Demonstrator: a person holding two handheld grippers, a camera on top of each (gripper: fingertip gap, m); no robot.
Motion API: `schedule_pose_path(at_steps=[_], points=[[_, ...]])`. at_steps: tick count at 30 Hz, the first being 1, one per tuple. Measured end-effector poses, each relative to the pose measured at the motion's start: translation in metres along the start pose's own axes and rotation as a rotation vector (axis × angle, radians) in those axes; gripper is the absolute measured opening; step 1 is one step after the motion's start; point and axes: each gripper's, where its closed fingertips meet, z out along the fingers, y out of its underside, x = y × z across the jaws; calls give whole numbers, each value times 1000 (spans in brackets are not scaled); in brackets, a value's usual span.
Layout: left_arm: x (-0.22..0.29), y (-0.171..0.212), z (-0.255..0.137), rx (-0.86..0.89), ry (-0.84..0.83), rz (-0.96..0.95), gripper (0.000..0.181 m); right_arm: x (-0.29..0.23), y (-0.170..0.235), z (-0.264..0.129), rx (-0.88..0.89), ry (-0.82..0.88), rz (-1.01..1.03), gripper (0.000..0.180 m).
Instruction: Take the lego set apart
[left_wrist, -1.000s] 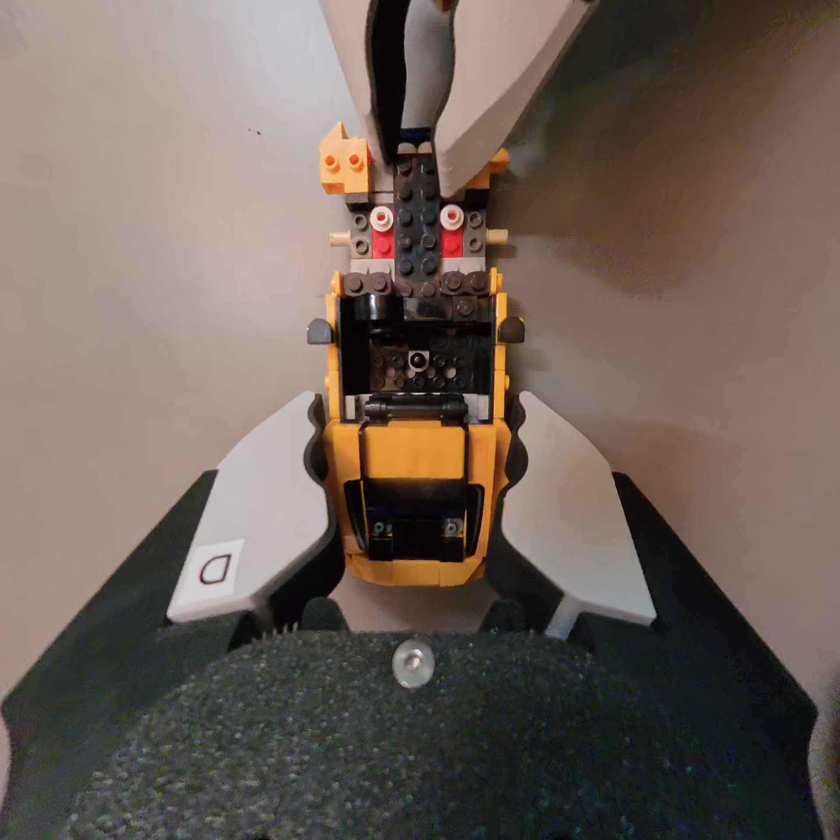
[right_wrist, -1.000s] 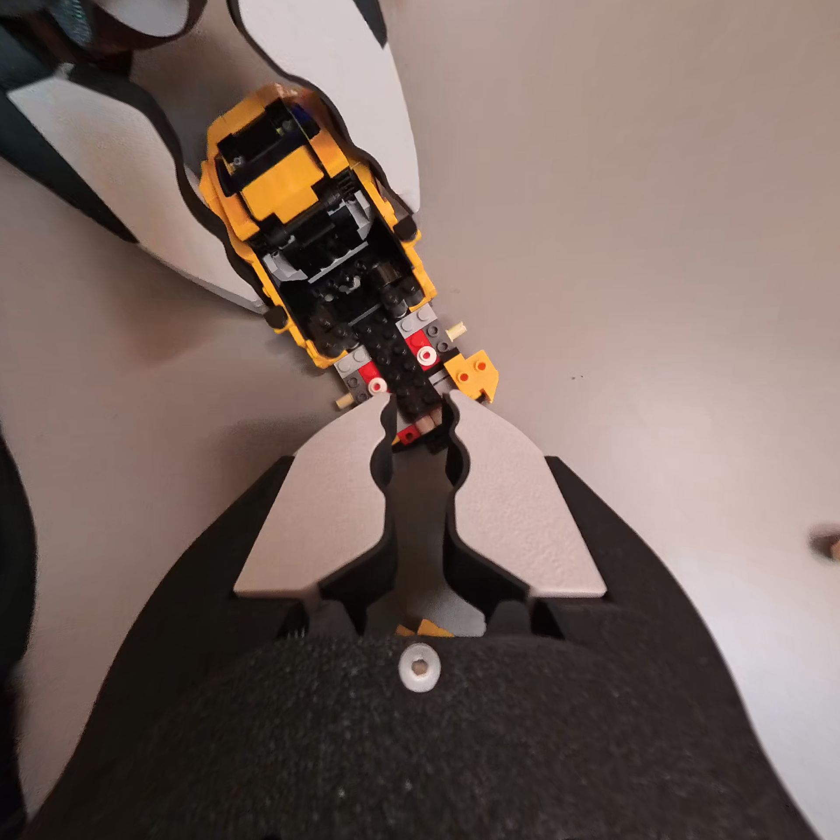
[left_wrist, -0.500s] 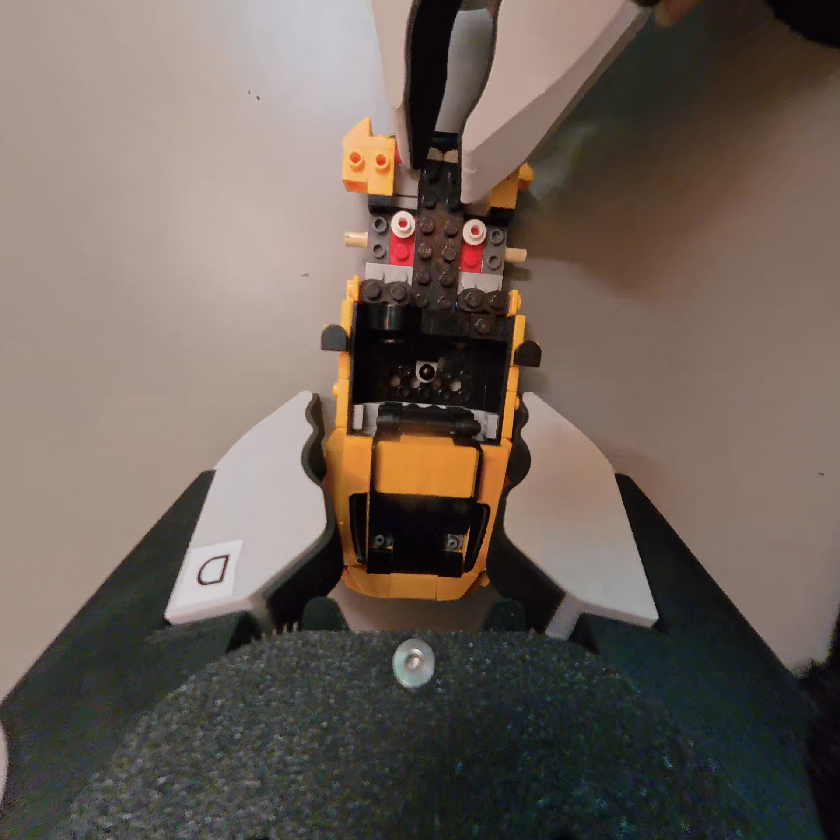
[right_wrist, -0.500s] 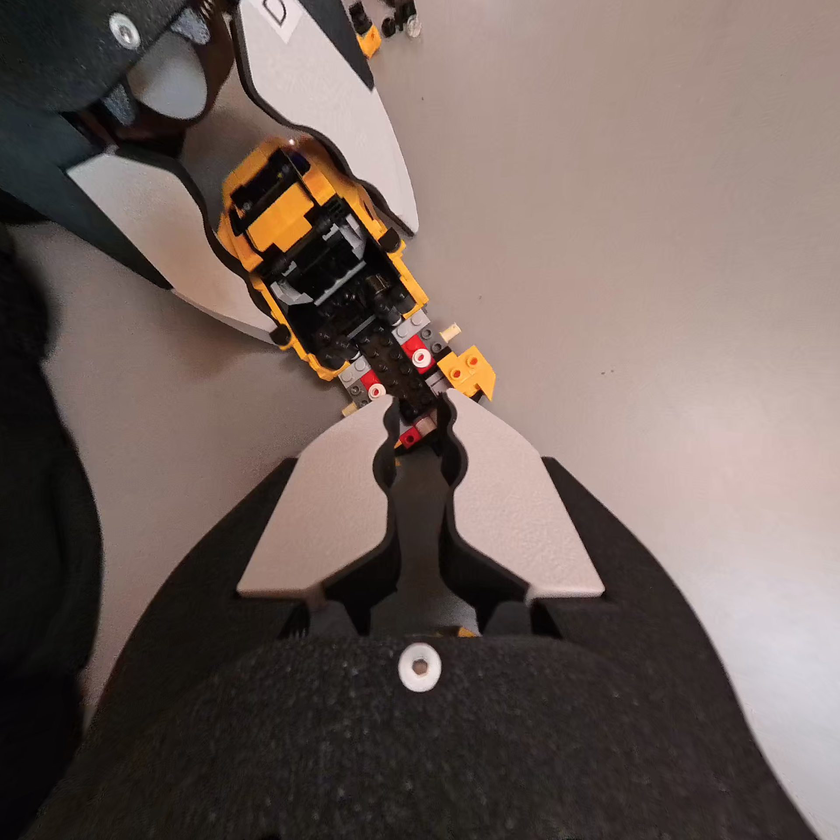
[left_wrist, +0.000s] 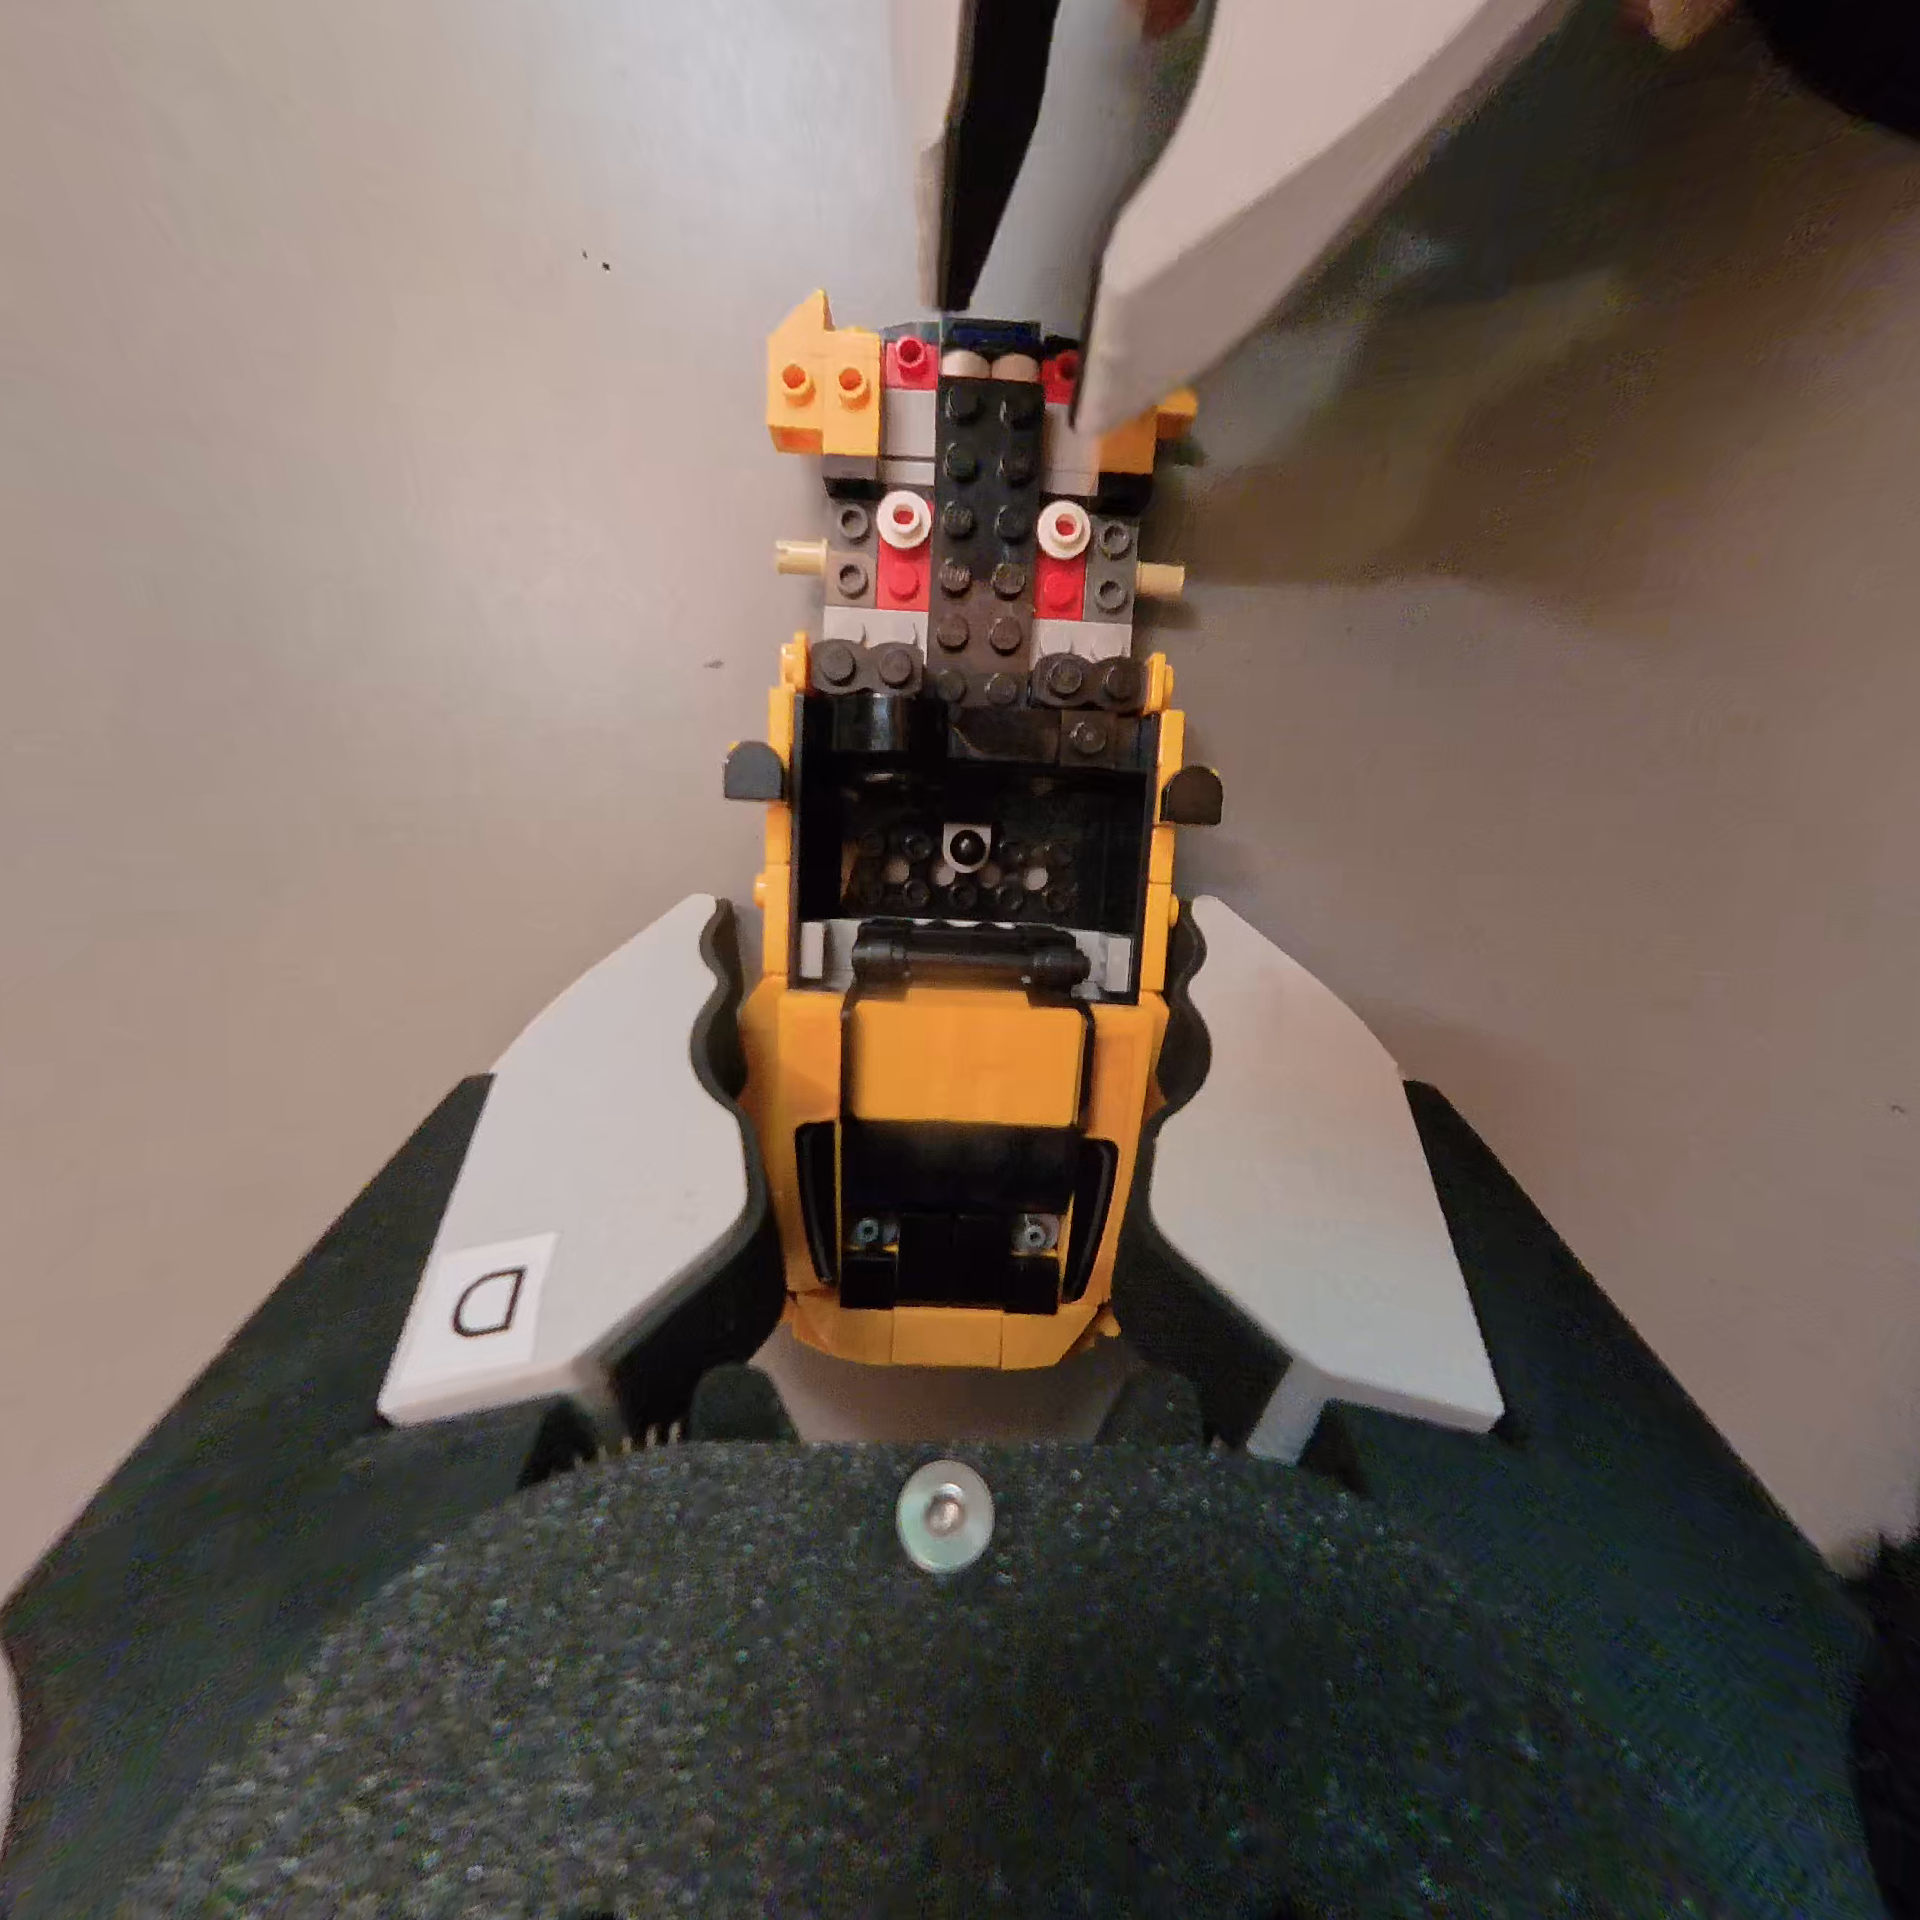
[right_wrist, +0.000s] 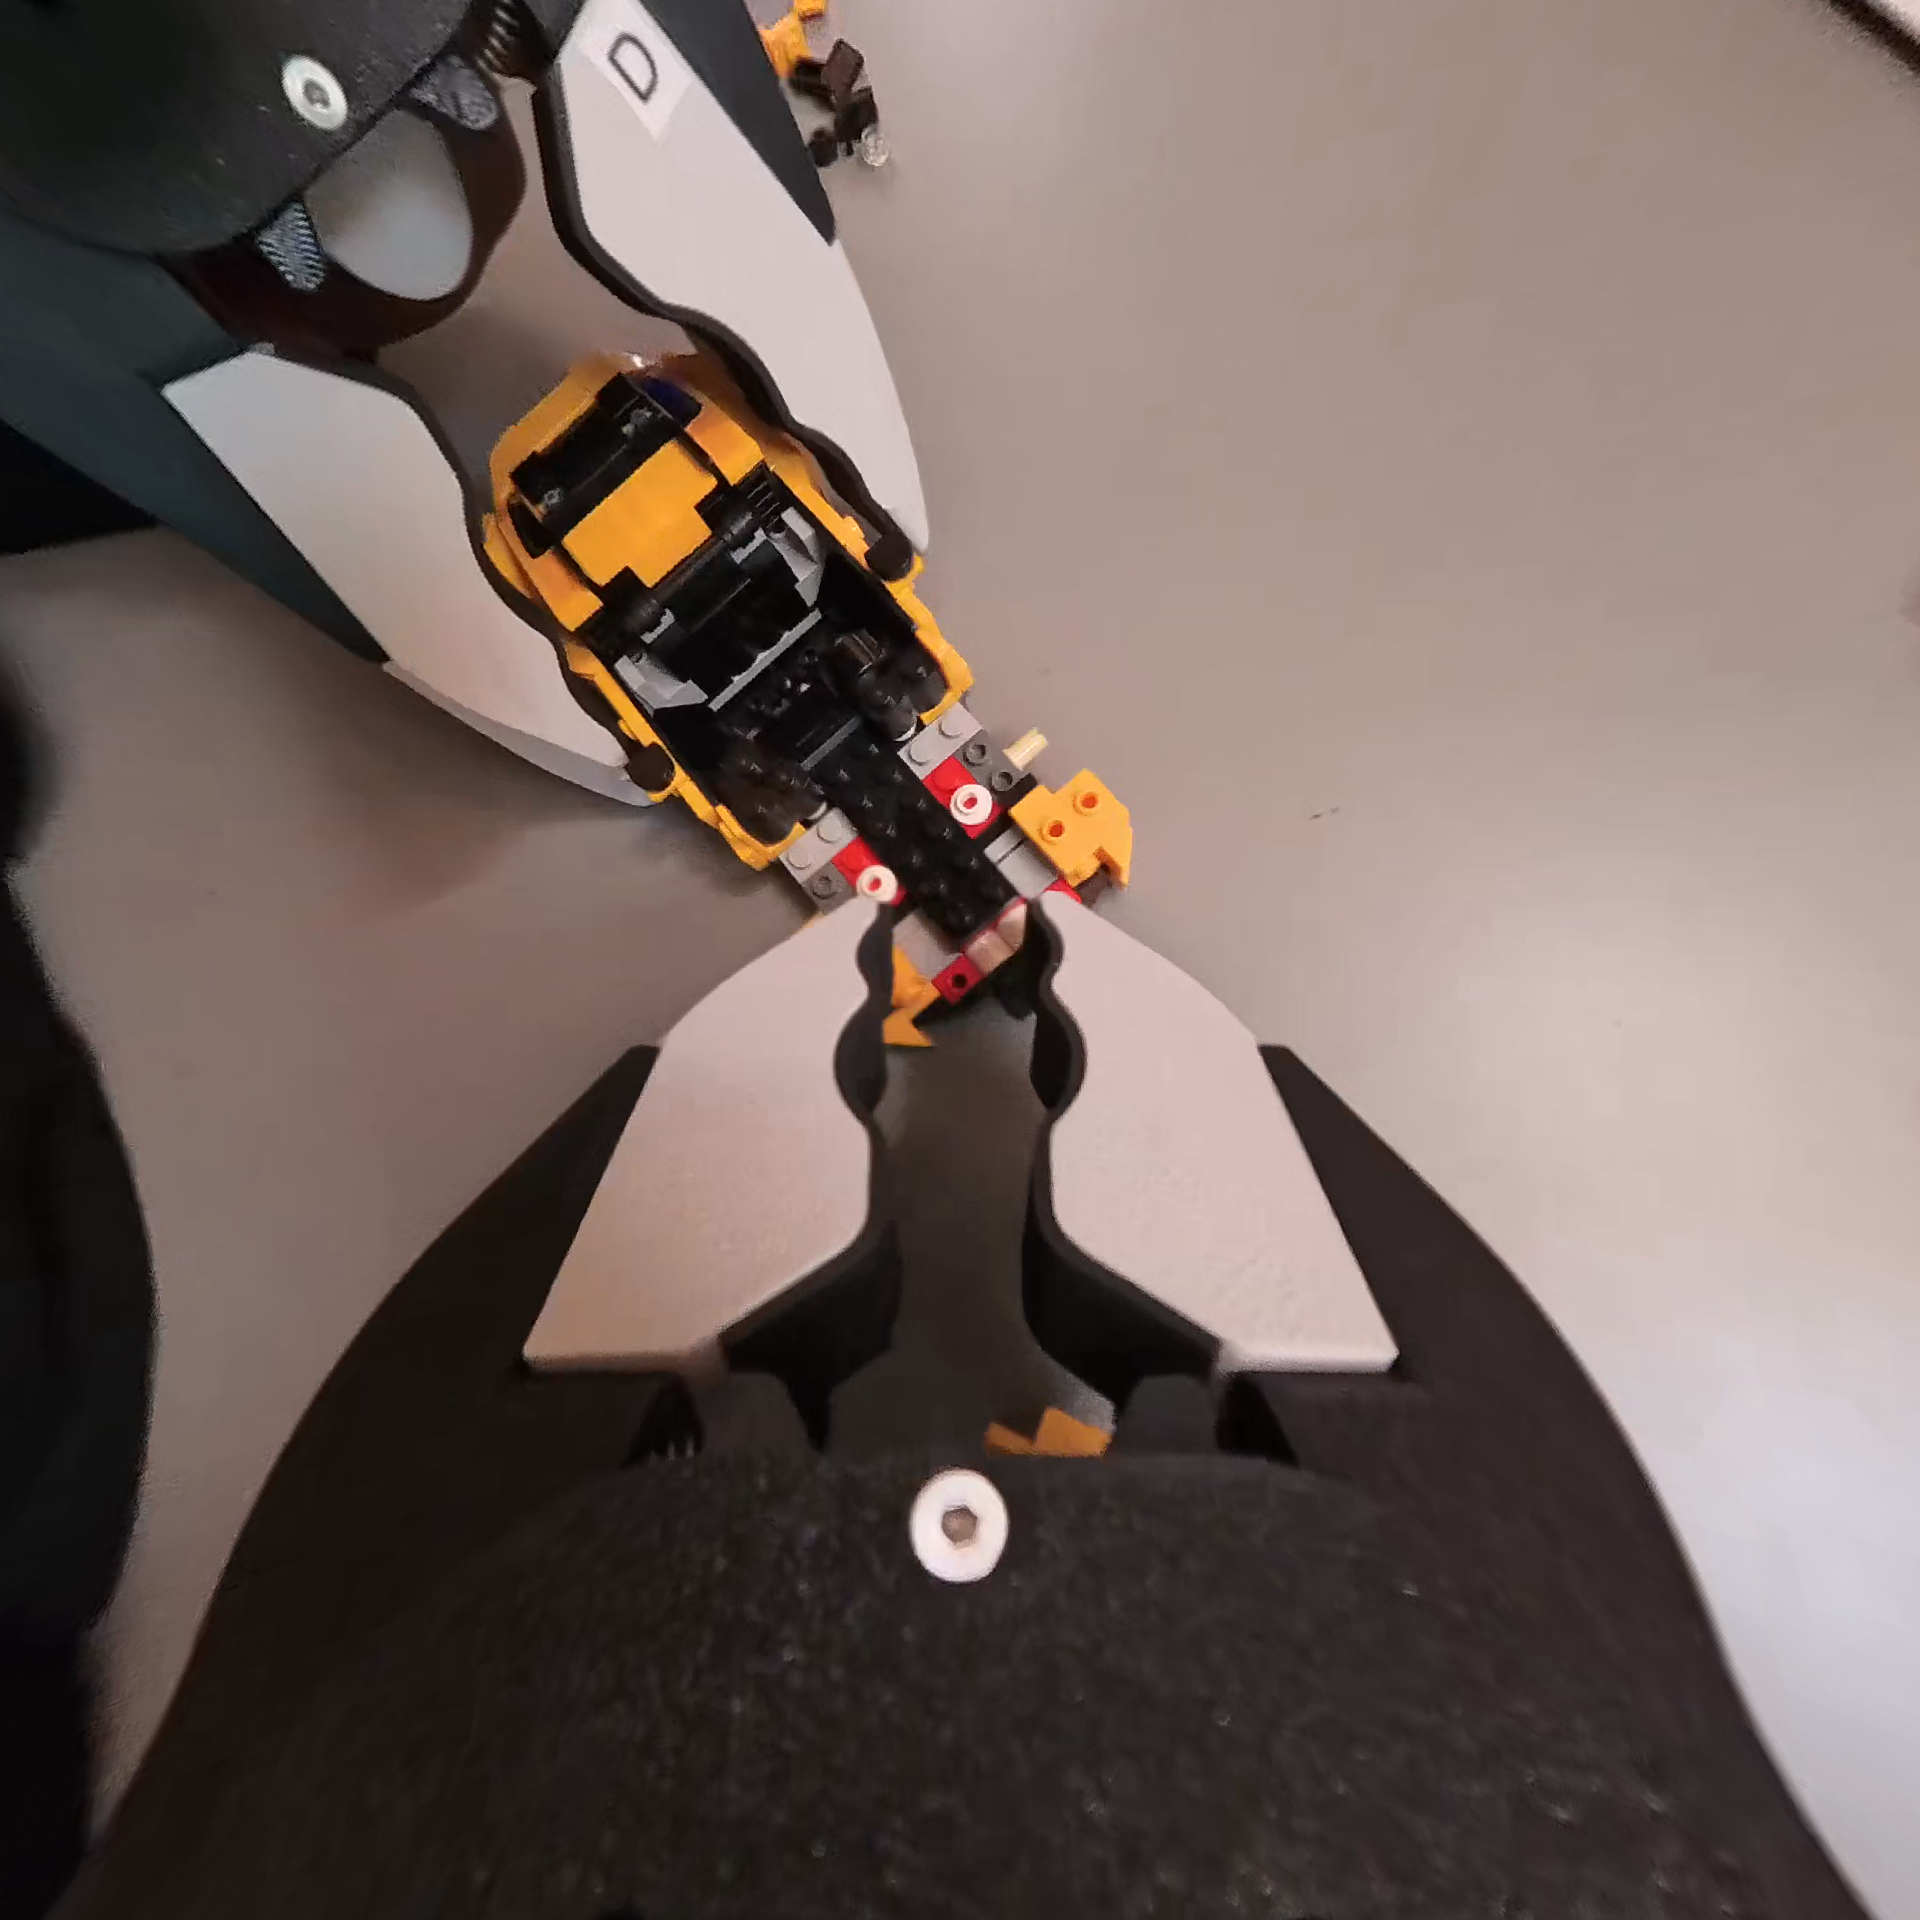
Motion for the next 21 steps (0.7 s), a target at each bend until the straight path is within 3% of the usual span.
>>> schedule_pose_path(at_steps=[9,11,21], points=[[1,-1,0,11,-15,17,77,0,1,12,-106,-27,19,27],[2,-2,0,7,-20,27,77,2,0,14,-128,-12,12,18],[0,-3,-2,-15,0,24,73,-9,-11,17,14,-12,41,16]])
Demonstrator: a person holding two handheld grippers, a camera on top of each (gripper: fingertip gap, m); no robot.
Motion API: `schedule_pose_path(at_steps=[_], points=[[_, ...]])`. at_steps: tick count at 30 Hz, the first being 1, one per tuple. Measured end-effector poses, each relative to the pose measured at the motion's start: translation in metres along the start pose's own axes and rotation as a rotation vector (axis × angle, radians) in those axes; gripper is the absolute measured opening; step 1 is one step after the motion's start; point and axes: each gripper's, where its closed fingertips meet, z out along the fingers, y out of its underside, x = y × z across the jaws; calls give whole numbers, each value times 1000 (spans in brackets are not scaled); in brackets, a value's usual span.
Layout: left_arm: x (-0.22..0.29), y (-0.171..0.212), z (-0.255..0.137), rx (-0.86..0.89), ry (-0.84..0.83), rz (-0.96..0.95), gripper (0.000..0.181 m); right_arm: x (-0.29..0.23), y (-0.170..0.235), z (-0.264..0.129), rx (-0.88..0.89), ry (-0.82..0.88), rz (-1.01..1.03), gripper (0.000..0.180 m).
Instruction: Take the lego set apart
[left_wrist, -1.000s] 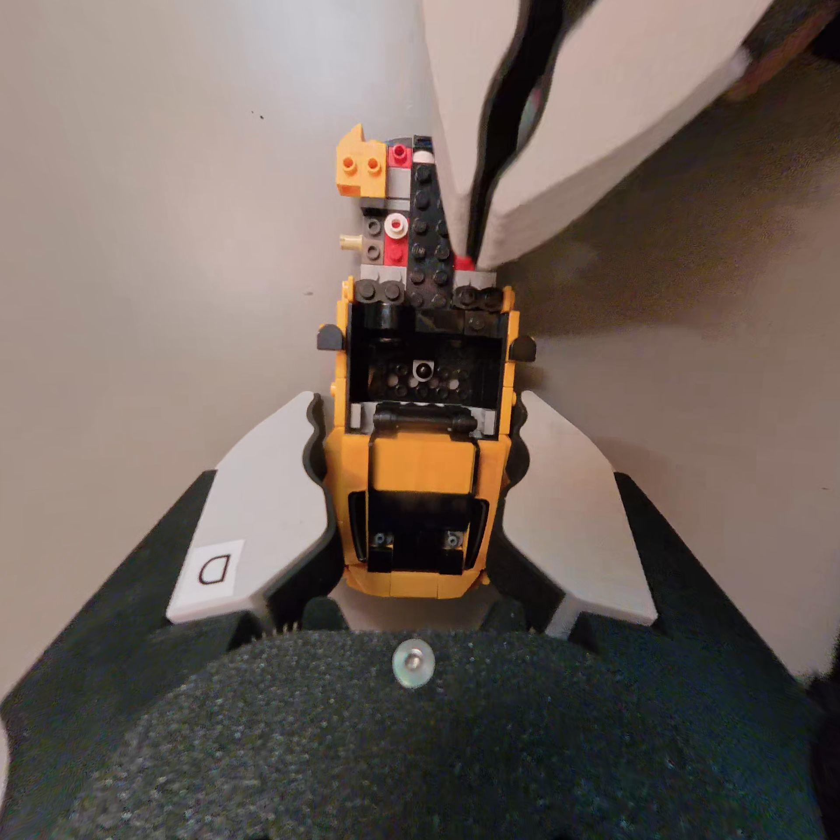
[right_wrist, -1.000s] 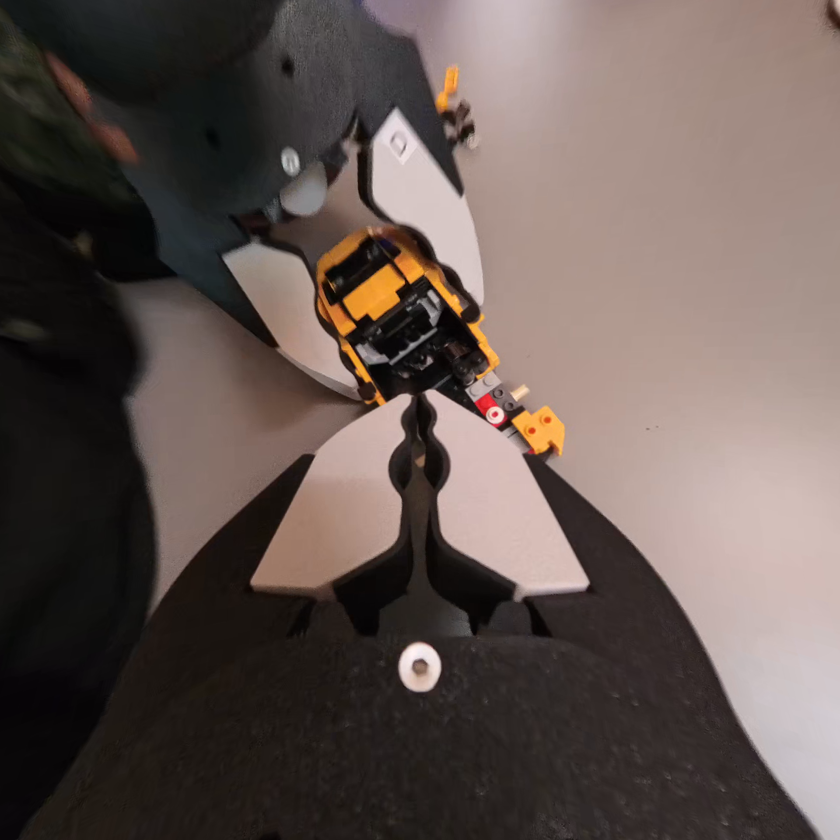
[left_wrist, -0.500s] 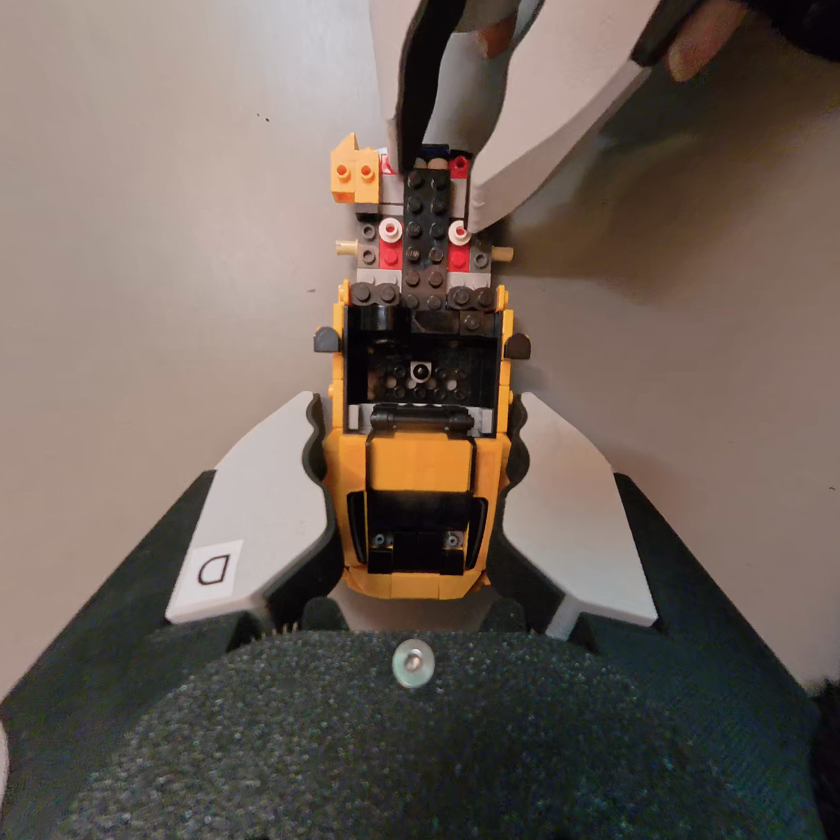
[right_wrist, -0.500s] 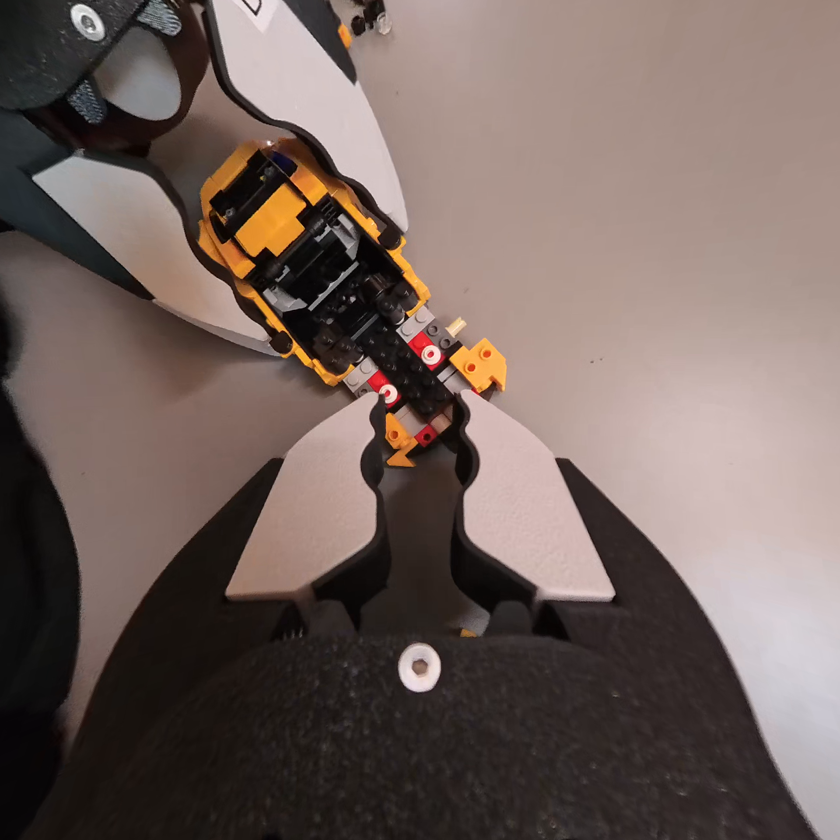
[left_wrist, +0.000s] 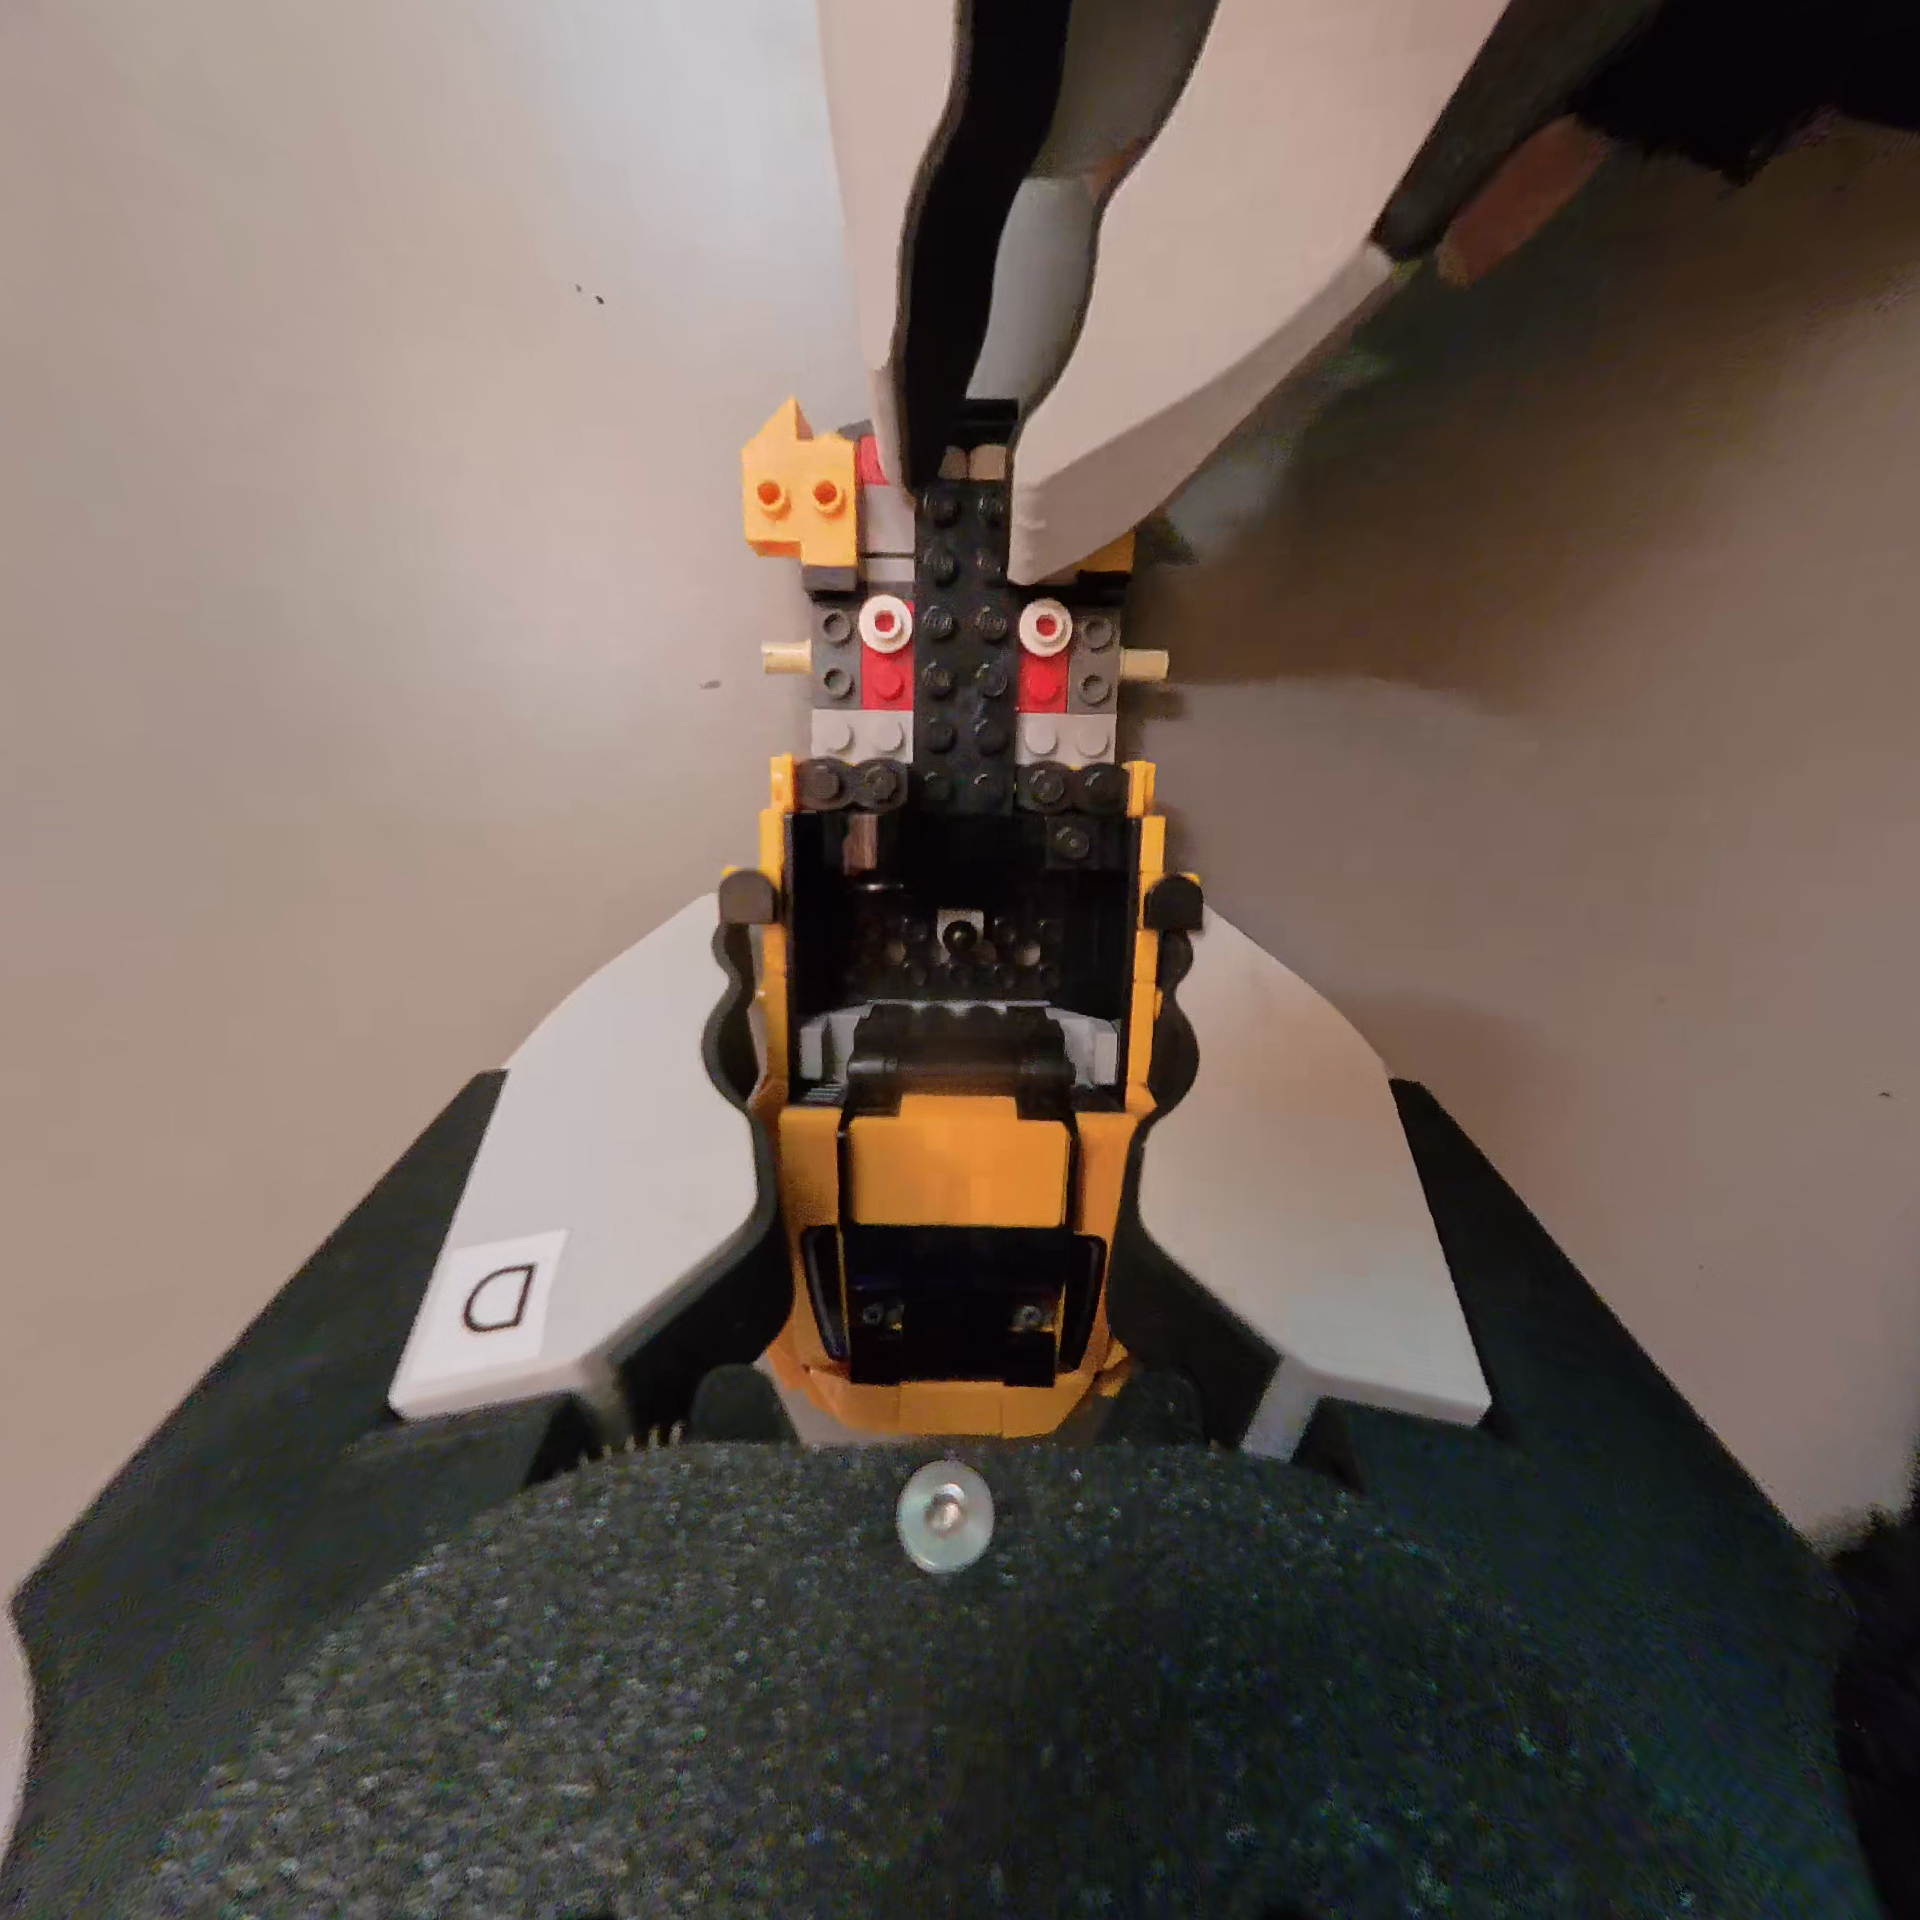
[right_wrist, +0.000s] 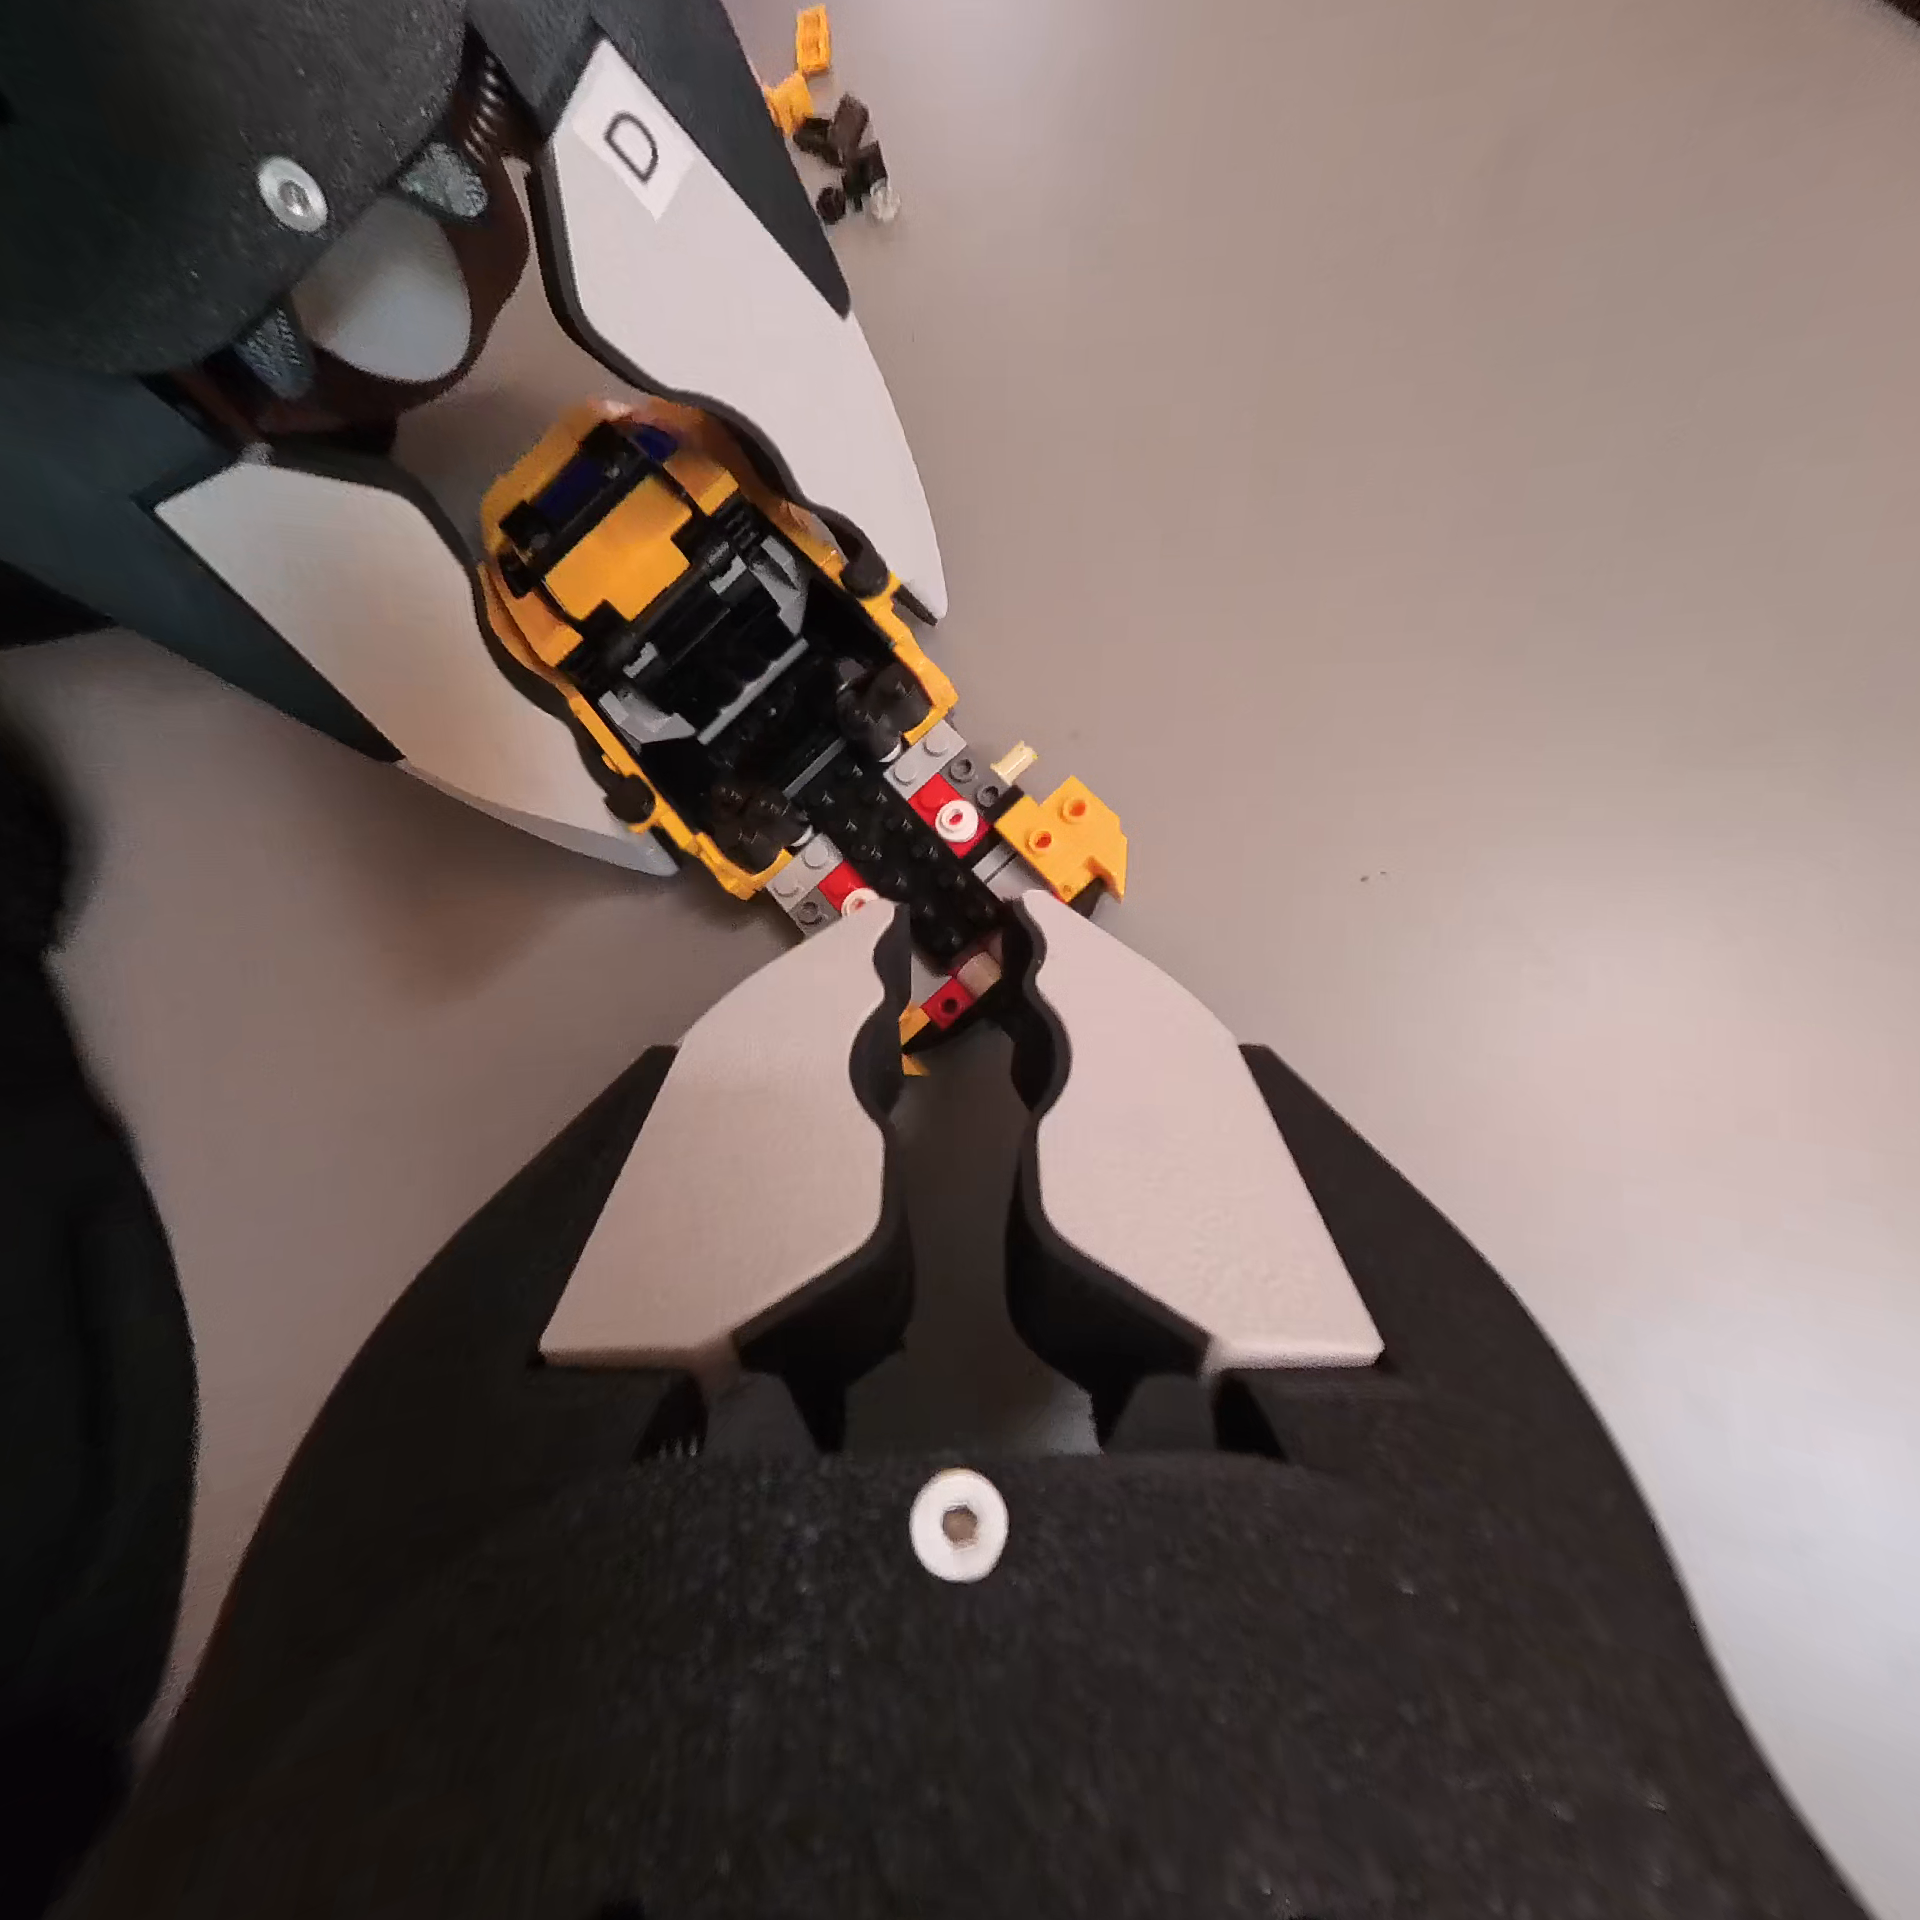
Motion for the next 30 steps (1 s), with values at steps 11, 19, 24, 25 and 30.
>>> schedule_pose_path(at_steps=[11,19,24,25,30], points=[[-1,-1,1,2,9,24,73,-19,-18,-4,136,-53,-54,0],[1,0,0,13,29,63,74,4,2,-13,86,-10,-43,17],[2,0,0,13,33,71,74,-2,8,-2,-6,-72,-65,21],[2,0,0,14,34,70,74,-2,8,-2,-20,-77,-72,21],[2,-1,0,16,34,67,74,0,10,0,-94,-78,-122,18]])
